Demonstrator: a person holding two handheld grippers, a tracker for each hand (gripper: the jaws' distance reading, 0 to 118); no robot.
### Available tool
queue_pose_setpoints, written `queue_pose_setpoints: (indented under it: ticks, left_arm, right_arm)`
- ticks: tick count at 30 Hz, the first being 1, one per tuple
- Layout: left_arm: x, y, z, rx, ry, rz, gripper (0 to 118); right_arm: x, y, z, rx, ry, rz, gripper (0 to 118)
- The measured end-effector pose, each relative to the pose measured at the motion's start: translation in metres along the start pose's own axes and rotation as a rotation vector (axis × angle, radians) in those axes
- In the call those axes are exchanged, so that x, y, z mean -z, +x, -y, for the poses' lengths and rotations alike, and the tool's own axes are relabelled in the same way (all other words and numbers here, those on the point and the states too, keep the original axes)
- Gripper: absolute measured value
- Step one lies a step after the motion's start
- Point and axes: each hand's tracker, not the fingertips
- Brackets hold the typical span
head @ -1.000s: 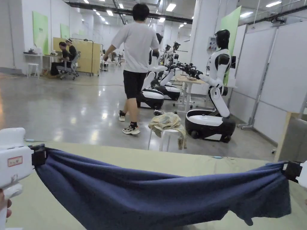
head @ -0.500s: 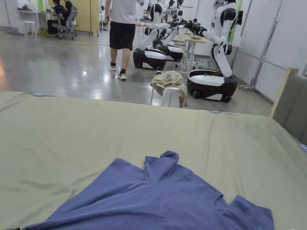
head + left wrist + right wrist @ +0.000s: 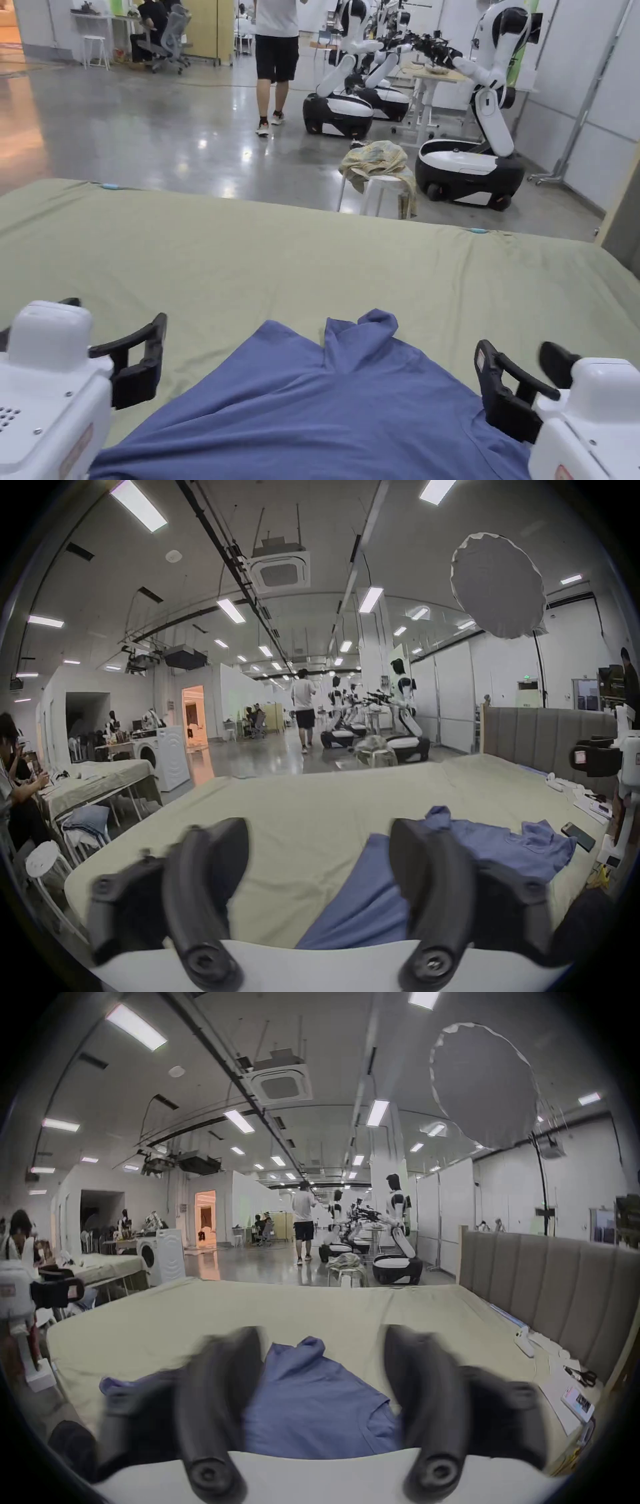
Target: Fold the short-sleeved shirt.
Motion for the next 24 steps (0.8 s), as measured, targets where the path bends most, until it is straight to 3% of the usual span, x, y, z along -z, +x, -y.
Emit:
queue_pose_setpoints:
  ticks: [1, 6, 11, 14, 15, 16, 17, 18, 24]
  left_arm:
    - [0.003, -0.001, 0.003, 0.010, -0.038, 0.040, 3]
    - [-0.002, -0.013, 0.049, 0.008, -0.092, -0.008, 3]
    - [-0.024, -0.082, 0.049, 0.018, -0.243, -0.055, 3]
    - [-0.031, -0.114, 0.072, -0.015, -0.371, -0.006, 4]
    - [-0.030, -0.122, 0.080, -0.021, -0.409, 0.014, 16]
    - [-0.037, -0.113, 0.075, -0.012, -0.463, 0.042, 58]
    - [-0.033, -0.114, 0.085, -0.015, -0.520, 0.066, 90]
    - [-0.029, -0.111, 0.094, -0.022, -0.550, 0.099, 99]
    - [0.027, -0.133, 0.151, -0.012, -0.633, 0.171, 99]
  right_arm:
    - [0.005, -0.006, 0.005, -0.014, -0.028, 0.002, 0]
    - [0.008, -0.024, 0.015, -0.027, -0.048, -0.041, 0]
    - [0.022, -0.043, 0.024, -0.049, -0.101, -0.111, 0]
    - [0.029, -0.054, 0.032, -0.036, -0.144, -0.151, 0]
    - [0.032, -0.059, 0.035, -0.039, -0.155, -0.156, 0]
    - [0.035, -0.063, 0.038, -0.041, -0.169, -0.166, 0]
    - [0.036, -0.069, 0.040, -0.042, -0.181, -0.175, 0]
    - [0.039, -0.073, 0.042, -0.042, -0.192, -0.181, 0]
    - [0.053, -0.089, 0.052, -0.055, -0.257, -0.197, 0]
